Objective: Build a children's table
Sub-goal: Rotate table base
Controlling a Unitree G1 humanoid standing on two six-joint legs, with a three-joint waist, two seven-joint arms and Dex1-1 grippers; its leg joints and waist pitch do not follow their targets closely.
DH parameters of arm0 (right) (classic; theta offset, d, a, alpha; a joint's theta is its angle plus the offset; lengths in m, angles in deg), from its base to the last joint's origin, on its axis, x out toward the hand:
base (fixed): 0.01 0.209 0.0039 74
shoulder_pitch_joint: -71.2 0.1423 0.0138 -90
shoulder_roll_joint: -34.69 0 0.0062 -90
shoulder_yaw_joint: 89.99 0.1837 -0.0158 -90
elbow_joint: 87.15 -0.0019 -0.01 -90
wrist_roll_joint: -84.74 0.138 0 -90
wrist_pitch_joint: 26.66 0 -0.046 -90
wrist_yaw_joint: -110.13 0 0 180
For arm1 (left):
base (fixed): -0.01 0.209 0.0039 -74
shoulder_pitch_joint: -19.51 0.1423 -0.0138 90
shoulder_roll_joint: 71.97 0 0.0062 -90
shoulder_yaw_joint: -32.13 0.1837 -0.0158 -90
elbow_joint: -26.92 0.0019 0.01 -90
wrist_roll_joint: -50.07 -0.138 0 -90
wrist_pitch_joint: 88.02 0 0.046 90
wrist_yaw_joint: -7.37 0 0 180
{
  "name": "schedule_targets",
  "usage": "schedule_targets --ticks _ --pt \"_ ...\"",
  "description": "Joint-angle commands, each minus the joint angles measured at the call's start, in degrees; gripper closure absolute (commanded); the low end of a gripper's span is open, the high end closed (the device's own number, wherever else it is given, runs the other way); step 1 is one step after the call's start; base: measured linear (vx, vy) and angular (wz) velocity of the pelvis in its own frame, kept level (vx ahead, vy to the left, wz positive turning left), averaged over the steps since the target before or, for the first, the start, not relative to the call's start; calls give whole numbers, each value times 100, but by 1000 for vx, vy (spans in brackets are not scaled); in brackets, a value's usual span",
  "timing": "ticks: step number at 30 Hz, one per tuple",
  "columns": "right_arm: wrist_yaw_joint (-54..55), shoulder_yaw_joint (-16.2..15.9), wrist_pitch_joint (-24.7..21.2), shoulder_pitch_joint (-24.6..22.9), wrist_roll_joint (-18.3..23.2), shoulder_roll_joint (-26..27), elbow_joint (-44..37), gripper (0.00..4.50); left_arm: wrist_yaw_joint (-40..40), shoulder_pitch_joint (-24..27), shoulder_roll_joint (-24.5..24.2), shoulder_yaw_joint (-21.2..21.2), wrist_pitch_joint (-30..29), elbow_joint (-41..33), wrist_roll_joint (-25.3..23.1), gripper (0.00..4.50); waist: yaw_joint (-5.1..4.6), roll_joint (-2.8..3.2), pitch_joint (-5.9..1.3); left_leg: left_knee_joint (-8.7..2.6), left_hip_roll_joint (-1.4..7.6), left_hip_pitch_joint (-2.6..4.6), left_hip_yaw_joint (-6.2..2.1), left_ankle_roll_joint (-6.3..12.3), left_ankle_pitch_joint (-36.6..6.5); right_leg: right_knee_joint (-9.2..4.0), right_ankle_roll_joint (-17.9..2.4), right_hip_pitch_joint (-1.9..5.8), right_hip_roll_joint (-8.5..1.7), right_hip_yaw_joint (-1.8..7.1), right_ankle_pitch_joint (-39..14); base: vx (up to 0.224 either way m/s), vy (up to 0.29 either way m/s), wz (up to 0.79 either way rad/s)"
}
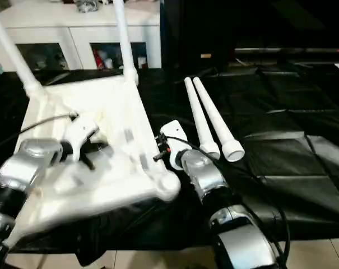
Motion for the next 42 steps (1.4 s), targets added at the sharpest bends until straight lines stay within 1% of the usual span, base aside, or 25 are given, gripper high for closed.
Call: schedule_targets --ticks 1,2,3,5,9,10,11,12,14,15,16,17,18,19,20,22,23,25,26,29,32,34,36,39,42 --pt "212 204 109 121 94 -20 -177 445 -643 -187 -50 -237 301 552 -216 450 19 38 -435 -393 6 65 -13 -119 -1797 -460 -991 301 -217 198 -1833 0 0 0" --pt "212 204 109 121 94 -20 -177 445 -643 -187 -50 -237 301 552 -216 450 11 29 -425 -393 3 49 -12 -107 -1777 -454 -1024 302 -207 200 -1746 0 0 0" --pt "407 352 126 126 154 -35 -284 445 -1011 -261 -28 -267 645 854 -306 450 15 34 -428 -403 3 28 -19 -99 -1715 -437 -1047 326 -200 194 -1613 0 0 0" --pt "660 559 -18 147 252 -64 -496 445 -1288 -265 10 -309 1014 981 -355 450 26 46 -457 -387 13 43 -13 -68 -1542 -412 -1104 334 -213 205 -1288 0 0 0" --pt "674 721 -277 174 379 -120 -769 445 -1171 -223 93 -358 1184 897 -281 450 56 41 -469 -365 19 25 9 15 -1314 -358 -1318 345 -216 206 -840 0 0 0" --pt "674 821 -392 184 460 -167 -963 445 -1031 -155 129 -387 1249 709 -183 450 69 60 -467 -364 22 33 13 24 -1333 -362 -1334 343 -229 207 -860 0 0 0" --pt "678 891 -472 188 516 -200 -1103 429 -932 -104 154 -405 1300 571 -120 450 77 39 -458 -372 27 31 13 33 -1357 -374 -1345 363 -238 209 -928 0 0 0" --pt "739 918 -656 212 479 -291 -1268 429 -637 50 162 -406 1257 139 48 450 83 41 -462 -371 35 30 12 29 -1357 -372 -1346 356 -242 212 -943 0 0 0" --pt "891 957 -1095 261 407 -457 -1509 407 -210 328 192 -434 933 -681 444 450 104 6 -443 -387 68 32 18 -28 -1335 -361 -1375 358 -256 222 -1098 0 0 0" --pt "996 1000 -1353 293 381 -528 -1585 392 -19 462 200 -424 723 -1082 659 450 107 -14 -436 -384 59 44 35 -23 -1341 -379 -1363 332 -237 223 -1163 0 0 0" --pt "996 1000 -1353 293 381 -528 -1585 387 -19 462 200 -424 723 -1082 659 429 115 0 -434 -377 54 53 39 -34 -1379 -379 -1354 320 -234 224 -1232 0 0 0" --pt "1096 1020 -1555 359 310 -622 -1570 381 165 629 157 -313 518 -1536 791 417 101 -41 -406 -387 34 50 51 -76 -1551 -414 -1217 309 -224 221 -1606 0 0 0" --pt "1146 1023 -1656 413 255 -698 -1533 381 313 753 116 -204 345 -1865 883 417 98 -78 -406 -390 37 43 43 -87 -1570 -411 -1169 321 -236 220 -1736 0 0 0" --pt "1159 1026 -1671 423 248 -707 -1522 368 348 773 106 -186 311 -1919 909 408 106 -54 -399 -397 44 53 36 -107 -1618 -413 -1130 314 -253 220 -1900 0 0 0" --pt "1257 1060 -1781 500 200 -769 -1437 346 653 935 21 -30 119 -2327 1106 391 90 -72 -380 -391 33 57 36 -141 -1726 -454 -966 281 -240 224 -2260 0 0 0" --pt "1351 1099 -1875 609 166 -838 -1294 338 950 1100 -76 115 -119 -2763 1348 372 60 -81 -376 -405 22 31 36 -153 -1676 -453 -921 276 -223 222 -2253 0 0 0" --pt "1381 1105 -1951 625 168 -861 -1301 338 1018 1157 -91 129 -220 -2916 1396 372 53 -78 -389 -393 29 54 38 -168 -1679 -442 -931 267 -225 227 -2205 0 0 0" --pt "1440 1126 -2054 692 175 -905 -1243 318 1087 1219 -93 129 -358 -3115 1469 359 25 -74 -393 -382 13 43 49 -151 -1592 -431 -942 275 -200 228 -2019 0 0 0" --pt "1473 1165 -2216 773 215 -944 -1173 298 1129 1270 -85 119 -475 -3301 1499 334 14 -78 -395 -379 15 42 50 -149 -1530 -422 -957 285 -191 228 -1910 0 0 0" --pt "1369 1174 -2530 917 259 -1002 -1001 285 1139 1322 -102 139 -736 -3596 1538 323 4 -86 -398 -368 9 39 57 -127 -1475 -408 -1007 293 -185 226 -1790 0 0 0" --pt "1350 1196 -2573 1027 260 -1022 -782 250 1113 1336 -115 205 -883 -3780 1575 285 6 -102 -397 -360 3 38 67 -109 -1437 -417 -988 290 -182 225 -1807 0 0 0" --pt "1311 1247 -2573 1094 332 -1013 -647 250 1097 1340 -118 237 -946 -3848 1576 285 4 -92 -396 -360 5 40 66 -116 -1445 -416 -1007 289 -185 223 -1827 0 0 0" --pt "1317 1241 -2574 1141 329 -1018 -557 218 1119 1347 -133 277 -983 -3884 1563 257 5 -100 -393 -357 7 43 68 -119 -1458 -420 -997 283 -184 224 -1859 0 0 0" --pt "1374 1275 -2622 1224 316 -1018 -372 205 1146 1390 -115 290 -1116 -4020 1553 241 6 -109 -397 -352 3 37 73 -120 -1404 -416 -978 292 -180 225 -1818 0 0 0" --pt "1394 1286 -2626 1272 297 -1021 -241 170 1135 1404 -118 301 -1179 -4077 1556 205 6 -120 -405 -346 6 38 74 -120 -1364 -404 -1002 295 -183 225 -1766 0 0 0"
